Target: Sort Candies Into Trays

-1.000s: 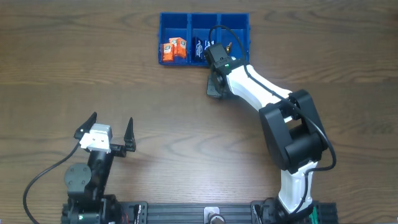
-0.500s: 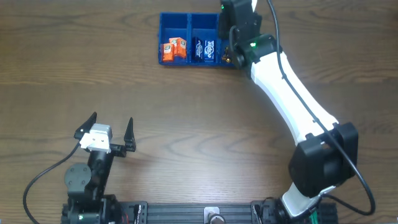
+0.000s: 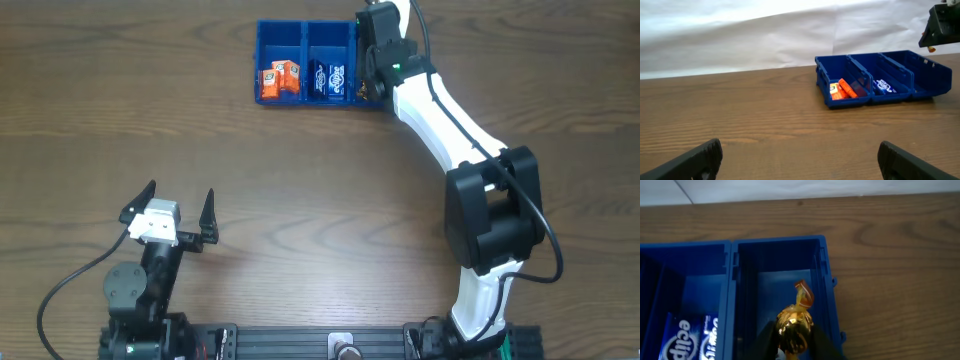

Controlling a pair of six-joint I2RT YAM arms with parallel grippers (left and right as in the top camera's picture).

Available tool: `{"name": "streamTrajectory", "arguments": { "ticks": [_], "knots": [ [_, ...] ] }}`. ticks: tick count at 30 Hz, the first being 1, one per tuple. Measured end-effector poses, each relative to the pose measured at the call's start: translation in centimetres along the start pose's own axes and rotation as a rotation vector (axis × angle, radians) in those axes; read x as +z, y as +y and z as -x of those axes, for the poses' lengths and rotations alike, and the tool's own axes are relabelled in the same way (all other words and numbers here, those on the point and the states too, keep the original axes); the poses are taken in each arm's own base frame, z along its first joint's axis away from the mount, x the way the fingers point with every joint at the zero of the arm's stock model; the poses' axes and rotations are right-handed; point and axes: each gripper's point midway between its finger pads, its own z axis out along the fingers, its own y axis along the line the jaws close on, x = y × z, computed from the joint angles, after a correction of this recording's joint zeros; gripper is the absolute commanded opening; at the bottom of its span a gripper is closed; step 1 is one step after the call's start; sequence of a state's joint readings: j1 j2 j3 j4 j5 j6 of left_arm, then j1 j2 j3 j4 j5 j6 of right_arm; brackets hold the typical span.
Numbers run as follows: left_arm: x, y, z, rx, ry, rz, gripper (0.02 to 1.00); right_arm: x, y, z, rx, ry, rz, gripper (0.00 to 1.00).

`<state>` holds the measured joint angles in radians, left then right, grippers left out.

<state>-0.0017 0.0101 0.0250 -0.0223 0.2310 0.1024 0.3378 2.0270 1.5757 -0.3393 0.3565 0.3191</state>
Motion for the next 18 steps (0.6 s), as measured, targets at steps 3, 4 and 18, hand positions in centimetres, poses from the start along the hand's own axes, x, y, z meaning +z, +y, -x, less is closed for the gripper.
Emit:
{"name": "streamTrajectory", "arguments": {
  "ticks": [3,4,18],
  "knots": [
    [0.0,0.0,0.0,0.0,0.0,0.0,0.998,0.0,0.1,0.0,0.002,0.001,0.004,0.998],
    [0.0,0.0,0.0,0.0,0.0,0.0,0.998,0.0,0.1,0.0,-0.002,0.002,0.007,0.998],
    [0.0,0.0,0.0,0.0,0.0,0.0,0.998,-3.8,-2.6,2.3,0.011,-0.006,0.022,0.998]
  ]
}}
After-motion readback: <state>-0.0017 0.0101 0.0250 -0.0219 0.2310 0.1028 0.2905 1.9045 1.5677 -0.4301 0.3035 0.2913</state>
